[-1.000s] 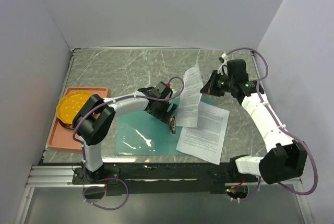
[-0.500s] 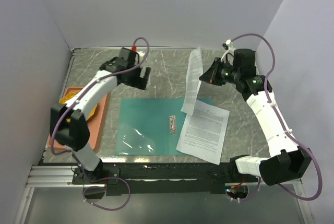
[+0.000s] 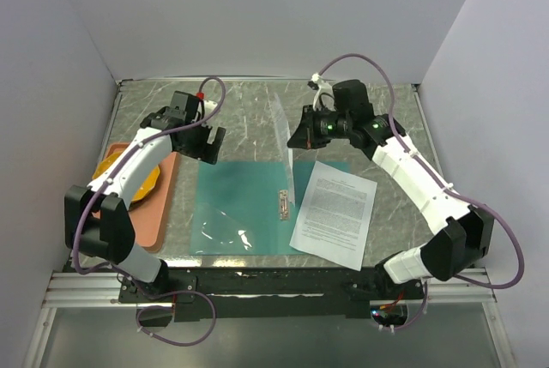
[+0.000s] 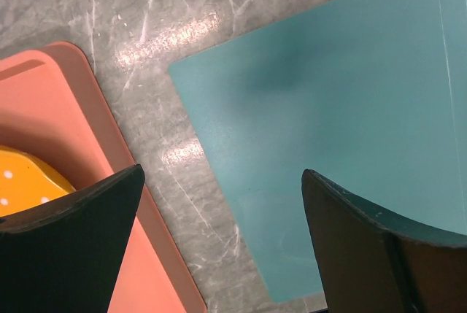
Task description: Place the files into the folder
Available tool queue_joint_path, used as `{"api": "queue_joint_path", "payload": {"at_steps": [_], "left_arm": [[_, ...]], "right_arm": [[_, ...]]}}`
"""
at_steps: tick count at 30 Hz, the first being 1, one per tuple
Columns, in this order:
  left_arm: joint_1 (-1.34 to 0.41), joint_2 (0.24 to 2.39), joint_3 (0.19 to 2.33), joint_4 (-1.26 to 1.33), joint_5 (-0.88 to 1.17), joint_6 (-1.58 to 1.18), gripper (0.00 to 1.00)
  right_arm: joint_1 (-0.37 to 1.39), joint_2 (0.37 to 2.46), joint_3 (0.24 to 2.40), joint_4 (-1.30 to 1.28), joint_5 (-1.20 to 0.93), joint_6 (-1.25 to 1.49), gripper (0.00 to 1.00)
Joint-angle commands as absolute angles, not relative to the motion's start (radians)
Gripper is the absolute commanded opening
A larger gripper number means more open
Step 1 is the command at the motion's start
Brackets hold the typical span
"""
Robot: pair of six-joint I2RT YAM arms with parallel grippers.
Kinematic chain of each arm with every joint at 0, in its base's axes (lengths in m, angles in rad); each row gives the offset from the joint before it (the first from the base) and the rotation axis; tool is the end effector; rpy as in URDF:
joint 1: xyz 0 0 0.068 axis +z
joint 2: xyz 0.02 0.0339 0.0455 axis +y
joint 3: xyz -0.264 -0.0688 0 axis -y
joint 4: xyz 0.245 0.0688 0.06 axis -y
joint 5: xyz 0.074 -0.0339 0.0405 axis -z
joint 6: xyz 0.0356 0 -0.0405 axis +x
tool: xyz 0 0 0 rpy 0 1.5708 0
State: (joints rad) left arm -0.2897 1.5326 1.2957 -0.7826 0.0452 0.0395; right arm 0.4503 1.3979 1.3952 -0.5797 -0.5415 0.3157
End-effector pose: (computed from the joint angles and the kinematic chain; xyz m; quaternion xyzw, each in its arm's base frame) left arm 0.3058 -0.0928 0.2848 0.1637 0.9480 -0.0555 0.2673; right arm 0.2684 0.1501 0.3754 -0.1836 0.8378 0.3892 0.3359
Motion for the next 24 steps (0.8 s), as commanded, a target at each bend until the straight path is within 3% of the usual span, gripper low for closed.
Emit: {"api": "queue_joint_path", "payload": {"at_steps": [1, 10, 18, 24], "left_arm": [[-0.293, 1.519, 1.29, -0.758, 0.068, 0.067, 0.96], [-0.29, 1.551, 1.304, -0.742, 0.118, 0.052, 0.97], [-0.295, 1.588, 1.367, -0.742, 0.147, 0.046, 0.98], [-0.403, 1.601, 1.362, -0.71, 0.126, 0.057, 0.97]], "right_arm": [[0.457, 1.391, 1.411, -0.563, -0.551, 0.285, 0.0], [0.457, 1.393, 1.516, -0.565, -0.594, 0.33, 0.0], [0.451, 1.359, 1.258, -0.473, -0.583, 0.382, 0.0], [0.451, 1.384, 1.103, -0.368, -0.566, 0.413, 0.0]]}}
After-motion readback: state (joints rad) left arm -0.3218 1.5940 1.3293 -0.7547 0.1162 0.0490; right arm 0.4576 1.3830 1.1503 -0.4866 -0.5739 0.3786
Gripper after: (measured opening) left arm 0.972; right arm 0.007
